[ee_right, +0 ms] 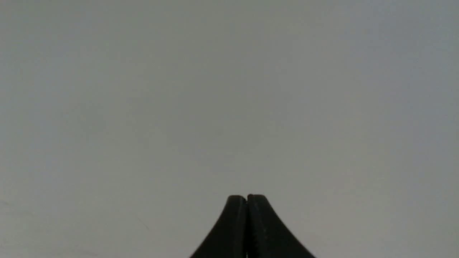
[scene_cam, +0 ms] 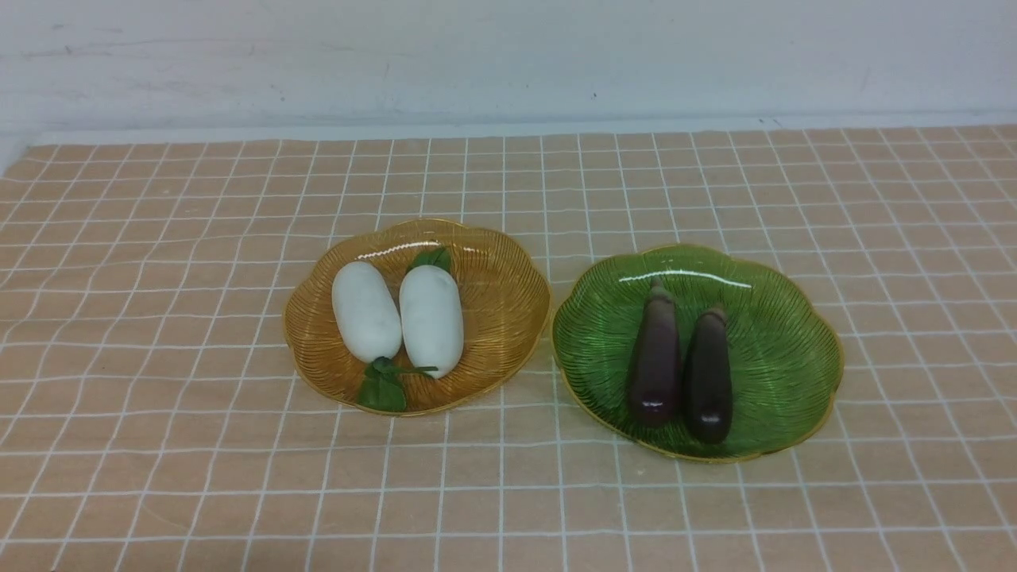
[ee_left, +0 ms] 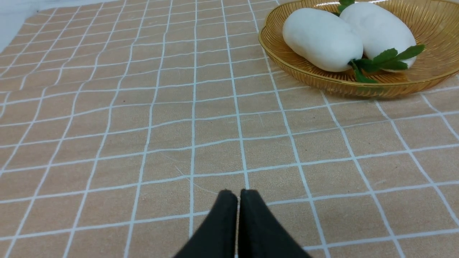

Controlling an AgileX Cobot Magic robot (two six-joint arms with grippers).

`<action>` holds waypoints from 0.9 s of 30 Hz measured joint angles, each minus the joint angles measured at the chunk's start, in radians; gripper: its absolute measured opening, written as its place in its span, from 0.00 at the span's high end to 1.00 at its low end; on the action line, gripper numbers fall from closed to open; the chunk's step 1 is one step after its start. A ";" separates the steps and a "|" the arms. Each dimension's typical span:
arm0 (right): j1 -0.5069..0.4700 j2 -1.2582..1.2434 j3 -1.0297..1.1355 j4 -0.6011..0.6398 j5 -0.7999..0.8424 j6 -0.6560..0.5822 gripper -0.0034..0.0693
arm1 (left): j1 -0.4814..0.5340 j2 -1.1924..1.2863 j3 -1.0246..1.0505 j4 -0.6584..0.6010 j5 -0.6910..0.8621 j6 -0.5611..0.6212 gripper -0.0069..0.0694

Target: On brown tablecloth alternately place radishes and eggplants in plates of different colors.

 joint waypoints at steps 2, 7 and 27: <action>-0.057 0.000 0.088 -0.027 0.040 0.000 0.97 | 0.000 0.000 0.000 0.000 0.000 0.000 0.91; -0.100 0.001 0.364 -0.073 0.087 0.001 0.97 | 0.000 0.000 0.000 0.000 0.000 0.000 0.91; -0.104 0.001 0.389 -0.067 0.166 0.012 0.97 | 0.000 0.000 0.000 0.000 0.001 0.000 0.91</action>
